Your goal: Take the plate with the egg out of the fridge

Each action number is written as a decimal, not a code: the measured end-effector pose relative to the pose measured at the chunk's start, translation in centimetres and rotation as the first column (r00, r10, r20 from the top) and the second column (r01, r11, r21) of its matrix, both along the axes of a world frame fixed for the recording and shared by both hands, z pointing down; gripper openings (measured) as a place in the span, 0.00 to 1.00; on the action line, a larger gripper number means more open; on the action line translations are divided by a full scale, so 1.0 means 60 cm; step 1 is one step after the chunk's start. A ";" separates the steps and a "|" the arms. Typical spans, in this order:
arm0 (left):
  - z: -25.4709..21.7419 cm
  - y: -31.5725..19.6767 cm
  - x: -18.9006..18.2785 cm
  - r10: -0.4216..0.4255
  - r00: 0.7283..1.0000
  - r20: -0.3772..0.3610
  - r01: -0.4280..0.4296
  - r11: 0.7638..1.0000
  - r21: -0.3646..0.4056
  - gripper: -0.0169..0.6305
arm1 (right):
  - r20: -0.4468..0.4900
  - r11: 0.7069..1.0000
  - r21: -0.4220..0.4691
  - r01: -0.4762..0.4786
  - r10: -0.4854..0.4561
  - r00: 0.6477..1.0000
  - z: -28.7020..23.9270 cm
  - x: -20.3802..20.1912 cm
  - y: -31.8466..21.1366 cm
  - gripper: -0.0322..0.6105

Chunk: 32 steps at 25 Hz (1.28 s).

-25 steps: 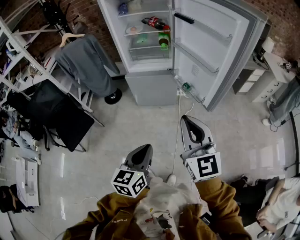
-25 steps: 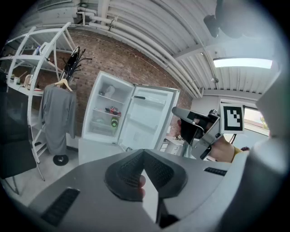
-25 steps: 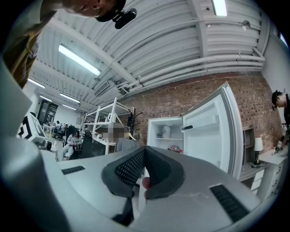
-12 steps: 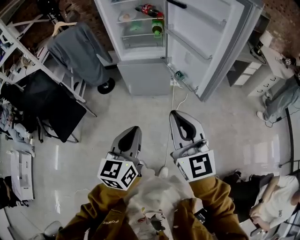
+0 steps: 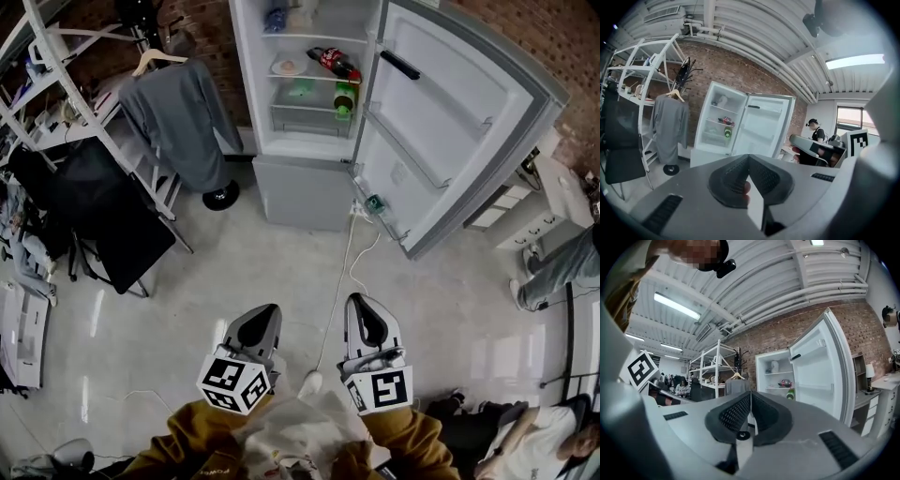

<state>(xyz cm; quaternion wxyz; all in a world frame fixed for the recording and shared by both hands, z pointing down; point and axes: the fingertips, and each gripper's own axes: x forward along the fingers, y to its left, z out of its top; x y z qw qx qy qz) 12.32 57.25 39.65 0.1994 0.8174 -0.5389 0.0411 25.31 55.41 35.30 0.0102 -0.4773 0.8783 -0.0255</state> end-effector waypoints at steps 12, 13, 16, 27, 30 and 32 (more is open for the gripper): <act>0.026 -0.171 -0.157 0.031 0.998 -0.046 -0.033 0.999 -0.029 0.04 | -0.116 0.992 -0.108 0.061 -0.074 0.991 0.050 -0.201 -0.133 0.05; 0.020 -0.187 -0.173 0.042 0.998 -0.051 -0.043 0.999 -0.017 0.04 | -0.126 0.991 -0.113 0.067 -0.081 0.989 0.048 -0.223 -0.147 0.05; 0.007 -0.229 -0.230 0.054 0.996 -0.071 -0.053 0.998 0.021 0.04 | -0.162 0.983 -0.140 0.122 -0.144 0.976 0.048 -0.294 -0.182 0.05; 0.033 -0.303 -0.294 0.169 0.983 -0.076 -0.171 0.985 -0.022 0.04 | -0.050 0.986 -0.143 0.080 -0.088 0.995 0.019 -0.373 -0.262 0.05; 0.037 -0.327 -0.286 0.198 0.977 -0.082 -0.200 0.980 -0.022 0.04 | 0.039 0.987 -0.152 0.058 -0.053 0.998 0.012 -0.375 -0.302 0.05; 0.043 -0.345 -0.284 0.206 0.975 -0.083 -0.209 0.977 -0.028 0.04 | 0.032 0.990 -0.124 0.064 -0.061 0.998 0.010 -0.380 -0.320 0.05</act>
